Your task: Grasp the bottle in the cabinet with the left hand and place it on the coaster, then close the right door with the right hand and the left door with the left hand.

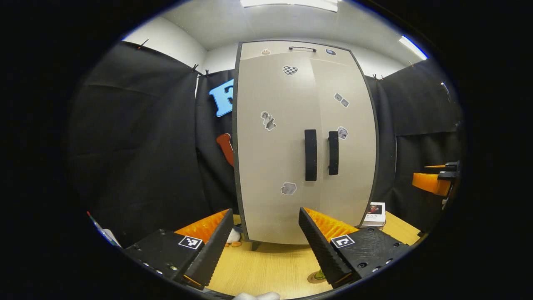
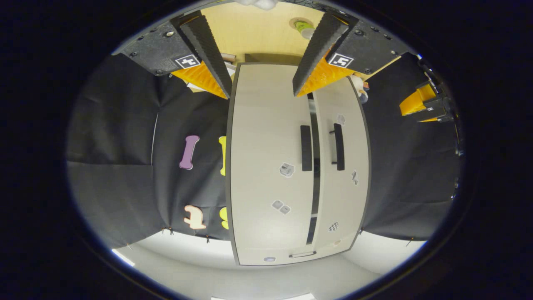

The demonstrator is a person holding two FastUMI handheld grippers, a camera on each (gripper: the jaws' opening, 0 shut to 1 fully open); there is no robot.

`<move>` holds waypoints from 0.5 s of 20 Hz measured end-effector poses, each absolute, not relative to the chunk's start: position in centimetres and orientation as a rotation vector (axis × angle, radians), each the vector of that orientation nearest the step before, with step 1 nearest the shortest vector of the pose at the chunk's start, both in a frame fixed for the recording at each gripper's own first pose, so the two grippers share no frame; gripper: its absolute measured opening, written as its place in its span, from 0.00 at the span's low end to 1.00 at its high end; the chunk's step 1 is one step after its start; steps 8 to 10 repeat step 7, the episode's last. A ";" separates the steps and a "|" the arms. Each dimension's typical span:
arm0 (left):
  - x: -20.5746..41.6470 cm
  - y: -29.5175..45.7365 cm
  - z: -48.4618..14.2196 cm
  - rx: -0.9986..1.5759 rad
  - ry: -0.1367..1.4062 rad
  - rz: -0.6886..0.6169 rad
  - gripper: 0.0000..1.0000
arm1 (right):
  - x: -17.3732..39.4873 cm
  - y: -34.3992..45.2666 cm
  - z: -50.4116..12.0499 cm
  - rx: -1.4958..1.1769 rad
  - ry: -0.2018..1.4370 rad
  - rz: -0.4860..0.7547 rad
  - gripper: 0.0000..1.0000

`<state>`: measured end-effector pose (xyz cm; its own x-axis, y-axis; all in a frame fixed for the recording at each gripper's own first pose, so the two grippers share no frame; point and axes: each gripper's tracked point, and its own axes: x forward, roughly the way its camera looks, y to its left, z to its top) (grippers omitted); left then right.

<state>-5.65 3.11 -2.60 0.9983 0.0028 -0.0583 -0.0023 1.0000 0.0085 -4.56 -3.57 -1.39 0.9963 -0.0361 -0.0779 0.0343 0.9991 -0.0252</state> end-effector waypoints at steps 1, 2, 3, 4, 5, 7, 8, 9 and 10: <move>-5.6 3.0 -2.5 0.009 0.059 0.000 0.96 | -4.6 -3.5 -1.4 -0.026 0.076 -0.036 0.97; -5.7 3.2 -2.5 0.010 0.058 0.000 0.96 | -4.6 -3.5 -1.3 -0.027 0.076 -0.037 0.97; -5.7 3.2 -2.4 0.010 0.055 -0.003 0.96 | -4.6 -3.4 -1.3 -0.028 0.076 -0.037 0.97; -5.6 3.3 -2.4 0.010 0.054 -0.003 0.96 | -4.6 -3.4 -1.3 -0.028 0.076 -0.039 0.97; -5.5 3.3 -2.4 0.010 0.052 -0.005 0.96 | -4.5 -3.3 -1.3 -0.028 0.076 -0.038 0.97; -5.5 3.5 -2.4 0.011 0.051 -0.005 0.96 | -4.4 -3.2 -1.3 -0.028 0.074 -0.038 0.97; -5.5 3.5 -2.4 0.011 0.051 -0.005 0.96 | -4.4 -3.2 -1.3 -0.028 0.074 -0.038 0.97; -5.5 3.5 -2.4 0.011 0.051 -0.005 0.96 | -4.4 -3.2 -1.3 -0.028 0.074 -0.038 0.97; -5.5 3.5 -2.4 0.011 0.051 -0.005 0.96 | -4.4 -3.2 -1.3 -0.028 0.074 -0.038 0.97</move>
